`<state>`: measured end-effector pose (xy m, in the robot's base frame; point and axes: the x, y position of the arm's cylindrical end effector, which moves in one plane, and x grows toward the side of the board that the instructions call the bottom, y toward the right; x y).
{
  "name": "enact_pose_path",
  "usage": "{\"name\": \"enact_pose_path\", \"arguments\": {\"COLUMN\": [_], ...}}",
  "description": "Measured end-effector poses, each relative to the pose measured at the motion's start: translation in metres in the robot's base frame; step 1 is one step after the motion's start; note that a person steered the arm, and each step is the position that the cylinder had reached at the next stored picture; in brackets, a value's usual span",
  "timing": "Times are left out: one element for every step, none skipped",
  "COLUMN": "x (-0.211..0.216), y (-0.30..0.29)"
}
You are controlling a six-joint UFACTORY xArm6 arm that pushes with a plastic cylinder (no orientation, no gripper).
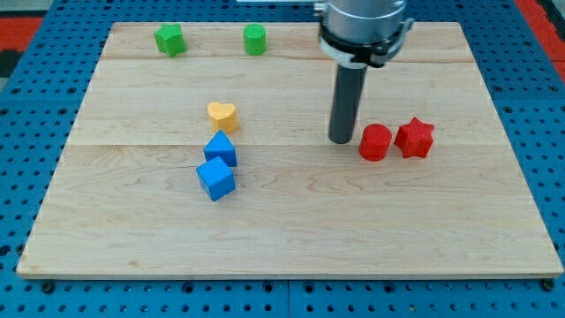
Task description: Move the arm to the bottom of the yellow hexagon
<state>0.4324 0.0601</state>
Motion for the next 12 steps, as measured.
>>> {"name": "enact_pose_path", "arguments": {"x": [0.0, 0.0, 0.0, 0.0, 0.0, 0.0, -0.002, -0.002, -0.023, -0.07, -0.142, -0.184], "y": [-0.005, -0.005, -0.003, -0.002, -0.002, -0.002, -0.002, -0.002, -0.017, 0.002, 0.047, 0.069]}}
